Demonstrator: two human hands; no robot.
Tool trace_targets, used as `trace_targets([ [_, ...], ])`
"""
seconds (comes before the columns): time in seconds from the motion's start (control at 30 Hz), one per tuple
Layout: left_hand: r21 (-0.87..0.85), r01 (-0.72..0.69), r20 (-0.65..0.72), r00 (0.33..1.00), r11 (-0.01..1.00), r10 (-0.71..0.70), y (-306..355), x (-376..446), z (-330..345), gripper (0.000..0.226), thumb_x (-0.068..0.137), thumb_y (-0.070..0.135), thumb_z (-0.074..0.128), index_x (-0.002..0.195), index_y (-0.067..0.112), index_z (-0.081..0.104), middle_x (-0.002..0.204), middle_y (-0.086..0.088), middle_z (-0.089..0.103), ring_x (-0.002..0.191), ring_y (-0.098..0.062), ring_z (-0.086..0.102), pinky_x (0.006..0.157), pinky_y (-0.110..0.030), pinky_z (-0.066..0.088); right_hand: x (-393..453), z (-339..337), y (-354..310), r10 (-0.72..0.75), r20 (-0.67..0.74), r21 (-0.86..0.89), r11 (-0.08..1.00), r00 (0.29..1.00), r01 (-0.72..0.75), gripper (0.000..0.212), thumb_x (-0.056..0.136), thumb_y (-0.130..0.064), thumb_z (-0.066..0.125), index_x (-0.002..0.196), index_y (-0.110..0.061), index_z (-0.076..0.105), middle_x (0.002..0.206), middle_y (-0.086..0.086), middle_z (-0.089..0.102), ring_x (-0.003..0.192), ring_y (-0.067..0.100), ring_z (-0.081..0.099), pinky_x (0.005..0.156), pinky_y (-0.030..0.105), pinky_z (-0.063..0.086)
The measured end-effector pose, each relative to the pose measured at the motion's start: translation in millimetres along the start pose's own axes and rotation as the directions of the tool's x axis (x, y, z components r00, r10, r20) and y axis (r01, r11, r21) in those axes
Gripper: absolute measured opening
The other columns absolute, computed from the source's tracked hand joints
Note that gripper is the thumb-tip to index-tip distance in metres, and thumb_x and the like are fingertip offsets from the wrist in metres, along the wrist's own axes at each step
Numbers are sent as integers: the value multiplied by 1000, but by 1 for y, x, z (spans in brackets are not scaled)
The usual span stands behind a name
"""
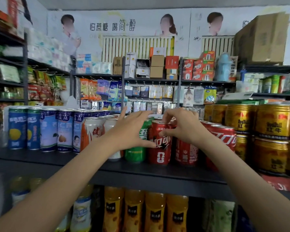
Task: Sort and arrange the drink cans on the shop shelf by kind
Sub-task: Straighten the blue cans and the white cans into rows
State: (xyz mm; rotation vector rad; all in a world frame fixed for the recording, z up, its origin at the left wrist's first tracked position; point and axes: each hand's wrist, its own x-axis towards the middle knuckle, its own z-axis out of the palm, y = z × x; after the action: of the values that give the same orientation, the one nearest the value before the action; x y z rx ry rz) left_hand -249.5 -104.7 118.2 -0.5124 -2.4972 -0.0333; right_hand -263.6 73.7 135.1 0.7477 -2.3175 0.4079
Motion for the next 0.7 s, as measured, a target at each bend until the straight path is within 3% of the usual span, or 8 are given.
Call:
trace_targets([
  [0.13,10,-58,-13,998,998,58,23,9,2,80,73,59,61,139,24,31,142,8,41,133,-9,33,111,-37,-16,-5,-2,2,-49,29,-25,998,998,49,29,76,-39,71,92,-30,49,104,-10,59,91,6,49,107,40,21],
  [0.2,5,-51,-1,999,999,51,24,12,1,72,73,56,63,132,25,38,137,10,46,131,-9,37,110,-36,-17,-12,-14,11,-26,20,-2,1000,999,26,34,77,-38,71,105,-30,52,113,-9,60,102,8,53,108,44,27],
  [0.27,-3,-50,10,999,999,50,21,14,-1,68,73,54,65,130,26,39,137,10,46,131,-9,36,106,-30,-19,-18,-31,24,29,12,-92,995,999,-28,44,80,-36,69,120,-28,51,122,-6,58,113,12,52,109,43,28],
  [0.43,18,-39,31,999,999,39,26,15,1,67,74,49,66,129,21,40,139,7,44,136,-15,29,104,-26,-14,-36,-30,38,149,135,-319,942,980,-99,59,82,-45,63,133,-26,39,132,-6,52,125,14,46,115,45,1],
  [0.57,27,-52,25,998,998,52,23,19,5,70,72,53,65,128,20,40,137,7,46,132,-13,35,103,-26,-14,-37,-9,38,114,18,-375,922,993,-99,55,80,-49,64,123,-23,42,118,-6,61,116,15,54,116,43,0],
  [0.7,39,-60,19,998,997,60,21,21,6,72,72,54,65,129,20,39,137,7,45,132,-13,35,106,-27,-13,-28,-20,39,155,-30,-220,963,988,-157,45,70,-46,74,103,-24,53,103,-8,63,105,13,56,113,38,12],
])
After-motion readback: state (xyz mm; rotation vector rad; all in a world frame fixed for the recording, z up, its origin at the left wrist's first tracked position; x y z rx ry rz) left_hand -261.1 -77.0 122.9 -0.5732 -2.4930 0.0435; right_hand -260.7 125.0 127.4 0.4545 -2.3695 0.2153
